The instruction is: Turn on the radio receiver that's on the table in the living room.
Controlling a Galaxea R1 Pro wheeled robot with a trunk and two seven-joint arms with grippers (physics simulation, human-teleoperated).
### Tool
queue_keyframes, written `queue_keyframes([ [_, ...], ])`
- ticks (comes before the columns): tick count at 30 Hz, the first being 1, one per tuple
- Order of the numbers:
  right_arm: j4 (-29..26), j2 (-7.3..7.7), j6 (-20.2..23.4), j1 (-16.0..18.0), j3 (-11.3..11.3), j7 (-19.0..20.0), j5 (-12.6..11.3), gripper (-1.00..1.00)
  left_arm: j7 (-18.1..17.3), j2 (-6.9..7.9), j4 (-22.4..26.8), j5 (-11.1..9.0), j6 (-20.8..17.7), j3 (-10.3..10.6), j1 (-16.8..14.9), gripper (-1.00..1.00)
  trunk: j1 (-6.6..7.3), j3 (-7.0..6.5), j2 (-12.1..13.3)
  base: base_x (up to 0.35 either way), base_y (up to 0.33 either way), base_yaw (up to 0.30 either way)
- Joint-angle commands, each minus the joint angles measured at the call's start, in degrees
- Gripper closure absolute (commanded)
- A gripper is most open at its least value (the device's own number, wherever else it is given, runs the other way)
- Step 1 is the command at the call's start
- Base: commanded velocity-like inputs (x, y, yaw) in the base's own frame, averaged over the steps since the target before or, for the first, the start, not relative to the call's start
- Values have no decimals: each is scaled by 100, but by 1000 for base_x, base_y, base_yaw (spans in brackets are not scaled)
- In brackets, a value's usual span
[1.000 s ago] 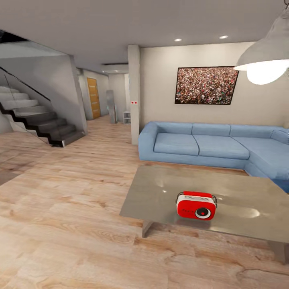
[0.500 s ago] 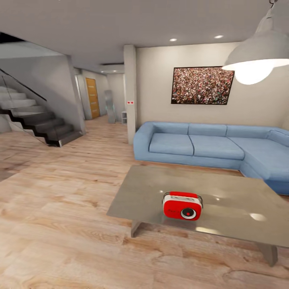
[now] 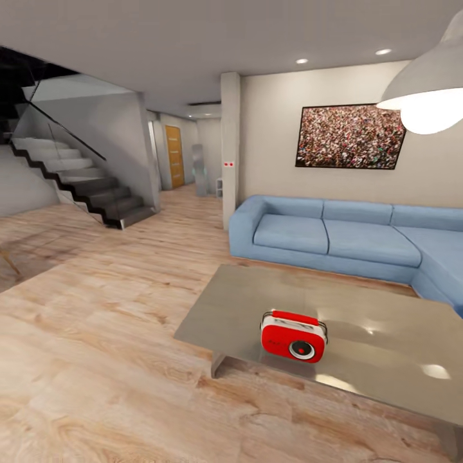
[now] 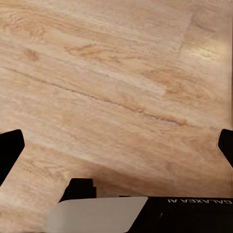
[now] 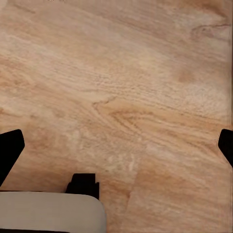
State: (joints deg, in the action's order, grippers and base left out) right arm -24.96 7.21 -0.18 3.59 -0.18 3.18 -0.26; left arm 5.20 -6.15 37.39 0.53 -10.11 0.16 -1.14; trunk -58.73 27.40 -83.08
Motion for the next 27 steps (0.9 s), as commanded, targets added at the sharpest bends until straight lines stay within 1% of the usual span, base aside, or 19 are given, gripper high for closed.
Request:
queue_keyframes([
  [1, 0, 0, 0, 0, 0, 1, 0, -100, 1, 0, -1, 0, 0, 0, 0, -100, 0, 0, 0, 0, -333, 265],
  [13, 0, 0, 0, 0, 0, 5, 0, -100, -1, 10, 3, 0, 2, -2, 0, -100, 0, 0, 0, 0, -317, 273],
  [22, 36, 0, 0, 1, 0, 7, 0, -100, -4, 17, 4, 0, 4, -7, 0, -100, 0, 0, 0, 0, -238, 289],
  [27, 43, 0, 0, 2, 0, 7, 0, -100, -9, 17, 2, 5, 8, -4, 0, -100, 0, 0, 0, 0, -110, 294],
])
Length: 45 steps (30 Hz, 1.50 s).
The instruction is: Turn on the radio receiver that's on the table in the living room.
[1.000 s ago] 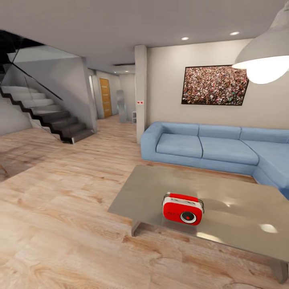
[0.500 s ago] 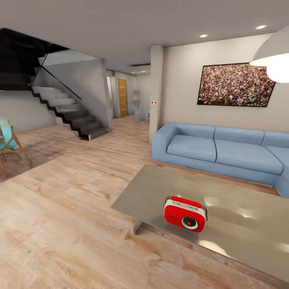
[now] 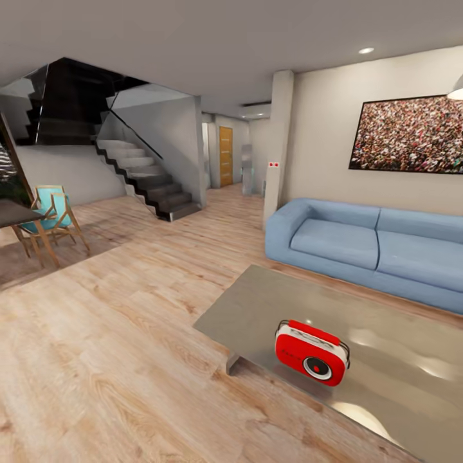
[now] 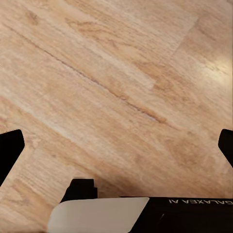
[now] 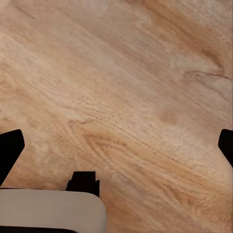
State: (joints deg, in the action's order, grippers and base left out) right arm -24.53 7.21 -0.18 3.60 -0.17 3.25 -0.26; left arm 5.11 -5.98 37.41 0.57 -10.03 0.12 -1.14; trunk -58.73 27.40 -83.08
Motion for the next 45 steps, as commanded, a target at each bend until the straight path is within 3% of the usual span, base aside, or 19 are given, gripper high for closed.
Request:
queue_keyframes([
  [1, 0, 0, 0, 0, 0, 0, 0, -100, 0, 0, 1, 1, 0, -1, 0, -100, 0, 0, 0, 0, -99, 295],
  [29, 1, 0, 0, 0, -9, 0, 9, -100, 8, 0, 0, 4, 0, -3, 0, -100, 0, 0, 0, 0, -234, 298],
  [36, 3, 0, -4, 0, -279, 0, -6, -100, 8, -2, -2, 4, 1, -3, 0, -100, 0, 0, 0, -30, -328, 299],
  [45, 14, 0, -8, 0, -323, 0, -9, -100, 8, -1, -2, 4, -1, -3, 0, -100, 0, 0, 0, -90, -327, 298],
])
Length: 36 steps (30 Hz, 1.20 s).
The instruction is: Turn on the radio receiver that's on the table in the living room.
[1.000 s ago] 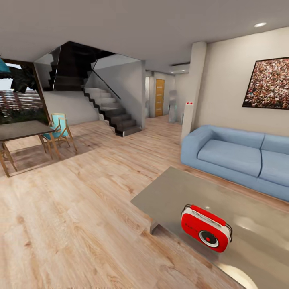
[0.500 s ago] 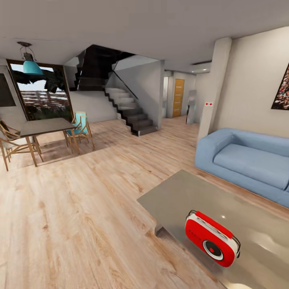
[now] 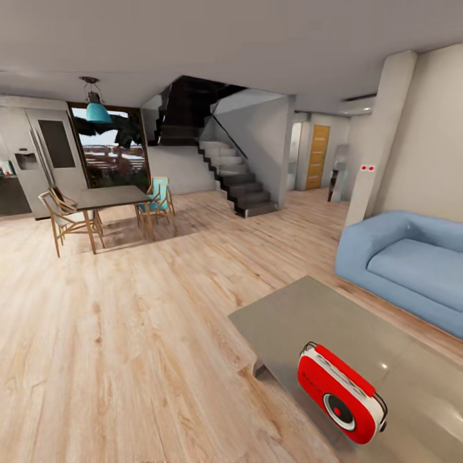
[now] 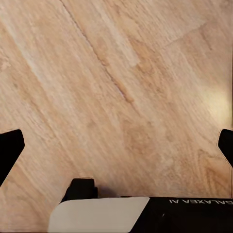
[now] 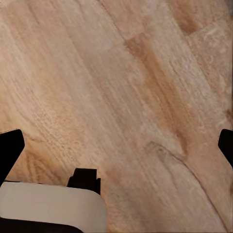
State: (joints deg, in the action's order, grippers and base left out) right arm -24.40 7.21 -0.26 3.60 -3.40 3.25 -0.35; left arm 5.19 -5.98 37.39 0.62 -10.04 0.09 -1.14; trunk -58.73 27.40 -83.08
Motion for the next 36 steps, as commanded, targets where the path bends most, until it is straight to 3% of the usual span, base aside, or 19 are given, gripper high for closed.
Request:
queue_keyframes([
  [1, 2, 0, 0, 0, -1, -3, 0, -100, 0, 0, 2, 0, 1, 0, 0, -100, 0, 0, 0, -95, -327, 284],
  [7, 56, -15, -1, 0, -2, -8, 0, -100, 0, 1, 3, 0, 0, 2, 0, -100, 0, 0, 0, -77, -217, 157],
  [23, 54, -35, -4, 0, -3, -82, 61, -100, 0, 1, 0, 0, 2, 0, 0, -100, 0, 0, 0, -5, -11, 6],
  [36, -1619, -14, 129, 0, 4, -28, 233, -100, 0, 1, -39, 0, 102, 7, 0, -100, 0, 0, 0, 0, 0, 0],
])
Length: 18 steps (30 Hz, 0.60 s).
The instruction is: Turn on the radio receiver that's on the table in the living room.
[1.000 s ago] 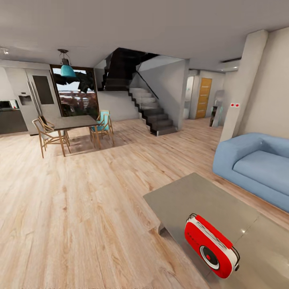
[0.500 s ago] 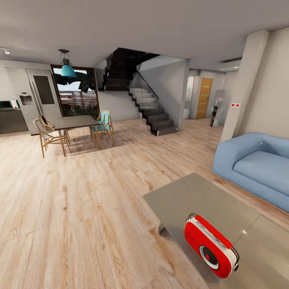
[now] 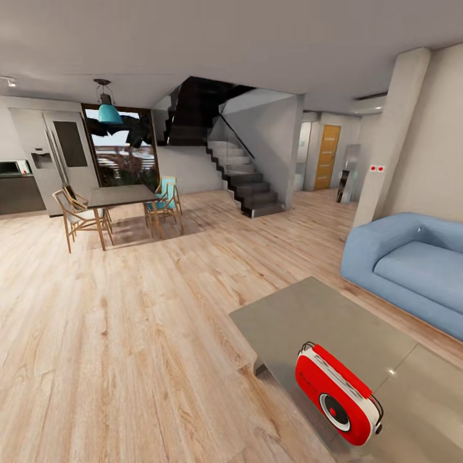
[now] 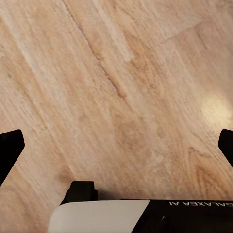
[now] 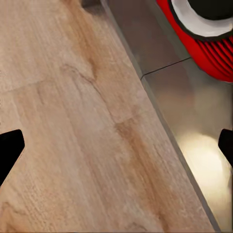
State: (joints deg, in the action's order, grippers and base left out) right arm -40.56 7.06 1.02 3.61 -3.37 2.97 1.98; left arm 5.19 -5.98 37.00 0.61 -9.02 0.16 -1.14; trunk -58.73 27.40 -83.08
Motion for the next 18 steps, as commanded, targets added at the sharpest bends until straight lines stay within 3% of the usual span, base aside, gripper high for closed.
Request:
queue_keyframes([
  [1, -152, -4, 92, 0, -2, 1, 1, -100, 0, 0, -11, 0, 5, 1, 0, -100, 0, 0, 0, 0, 0, 0],
  [8, -1047, -11, 1076, 0, -52, 17, -7, -100, 0, 0, -32, 0, 20, 2, 0, -100, 0, 0, 0, 0, 0, 0],
  [18, -2111, -4, 1368, 0, -150, 5, -5, -100, 0, 0, -35, 0, 16, 2, 0, -100, 0, 0, 0, 0, 0, 0],
])
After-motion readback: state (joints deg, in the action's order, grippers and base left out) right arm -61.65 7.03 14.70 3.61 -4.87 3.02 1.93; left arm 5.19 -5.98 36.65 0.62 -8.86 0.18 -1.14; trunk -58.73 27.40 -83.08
